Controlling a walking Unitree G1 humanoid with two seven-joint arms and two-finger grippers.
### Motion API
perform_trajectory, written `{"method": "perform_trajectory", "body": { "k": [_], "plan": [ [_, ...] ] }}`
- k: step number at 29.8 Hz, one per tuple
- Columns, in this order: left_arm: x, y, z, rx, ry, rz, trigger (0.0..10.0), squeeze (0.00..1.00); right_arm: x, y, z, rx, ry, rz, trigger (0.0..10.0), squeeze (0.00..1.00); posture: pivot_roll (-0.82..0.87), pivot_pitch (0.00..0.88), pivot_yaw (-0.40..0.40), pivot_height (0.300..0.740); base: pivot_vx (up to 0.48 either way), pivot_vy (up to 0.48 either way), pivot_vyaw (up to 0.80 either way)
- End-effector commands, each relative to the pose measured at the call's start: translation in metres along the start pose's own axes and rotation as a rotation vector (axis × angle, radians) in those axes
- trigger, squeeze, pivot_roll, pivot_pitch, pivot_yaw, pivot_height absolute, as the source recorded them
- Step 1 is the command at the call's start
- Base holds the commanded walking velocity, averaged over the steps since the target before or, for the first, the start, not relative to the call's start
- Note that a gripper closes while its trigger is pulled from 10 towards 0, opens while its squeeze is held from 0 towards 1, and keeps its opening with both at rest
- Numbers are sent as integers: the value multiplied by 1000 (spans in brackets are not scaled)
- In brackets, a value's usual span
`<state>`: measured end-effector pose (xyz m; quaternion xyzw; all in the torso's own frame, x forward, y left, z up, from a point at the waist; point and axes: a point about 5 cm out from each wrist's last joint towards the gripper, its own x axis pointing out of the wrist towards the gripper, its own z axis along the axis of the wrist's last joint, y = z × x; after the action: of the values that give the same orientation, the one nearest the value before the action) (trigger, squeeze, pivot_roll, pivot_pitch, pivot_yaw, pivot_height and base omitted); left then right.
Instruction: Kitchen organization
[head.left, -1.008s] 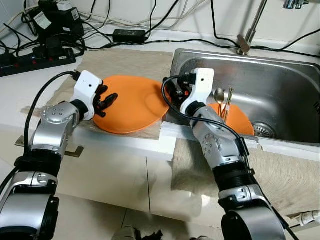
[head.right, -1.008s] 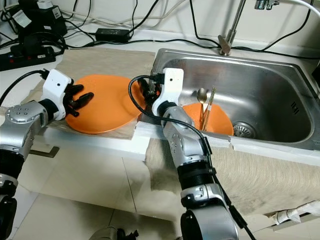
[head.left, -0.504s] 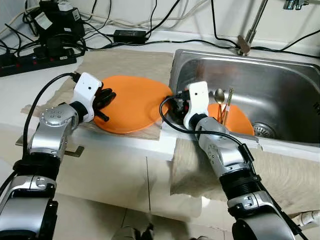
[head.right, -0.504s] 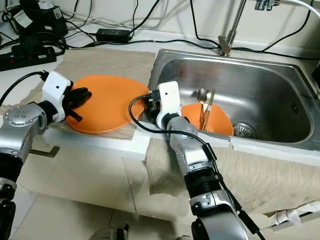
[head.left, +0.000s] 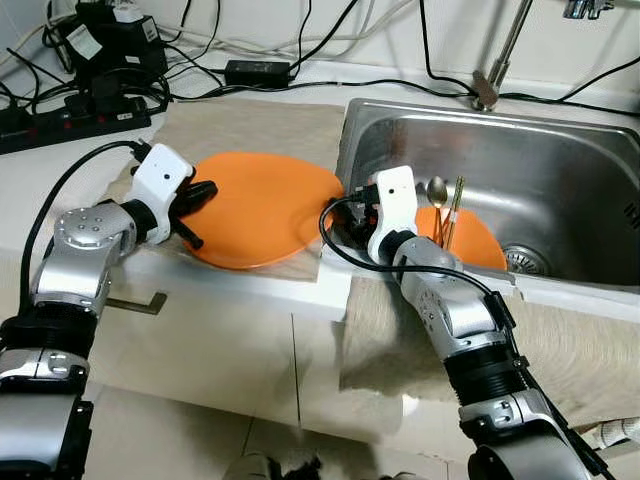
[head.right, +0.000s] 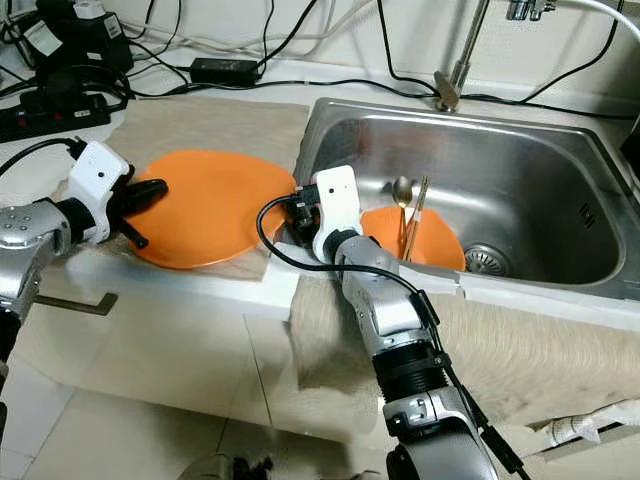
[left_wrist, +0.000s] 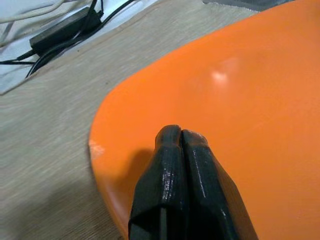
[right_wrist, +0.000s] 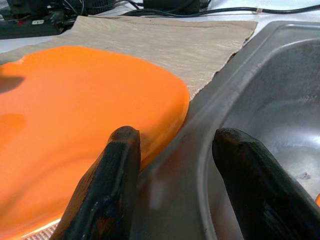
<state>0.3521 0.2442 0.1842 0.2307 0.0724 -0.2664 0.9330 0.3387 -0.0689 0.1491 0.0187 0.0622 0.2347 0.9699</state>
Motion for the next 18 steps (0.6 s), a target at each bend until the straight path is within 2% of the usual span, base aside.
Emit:
{"method": "perform_trajectory", "body": {
  "k": [1, 2, 7, 14, 18],
  "plan": [
    [-4, 3, 2, 29, 20, -7, 0, 0, -2, 0, 0, 7, 6, 7, 10000, 0, 79, 20, 10, 740, 0, 0, 0],
    [-6, 8, 3, 40, 32, 14, 10000, 0, -2, 1, 0, 9, 4, 8, 10000, 0, 80, 22, 9, 740, 0, 0, 0],
    [-8, 11, 5, 40, 30, 21, 10000, 0, -1, 1, 1, 9, 4, 10, 10000, 0, 81, 25, 10, 740, 0, 0, 0],
    [-9, 4, -8, 28, 81, 1, 10000, 0, -1, -2, 4, 18, -2, 5, 10000, 0, 77, 29, 6, 740, 0, 0, 0],
    [-9, 0, -19, -4, 111, -5, 10000, 0, -1, -8, 16, 55, -36, 1, 10000, 0, 73, 30, 2, 740, 0, 0, 0]
  ]
}}
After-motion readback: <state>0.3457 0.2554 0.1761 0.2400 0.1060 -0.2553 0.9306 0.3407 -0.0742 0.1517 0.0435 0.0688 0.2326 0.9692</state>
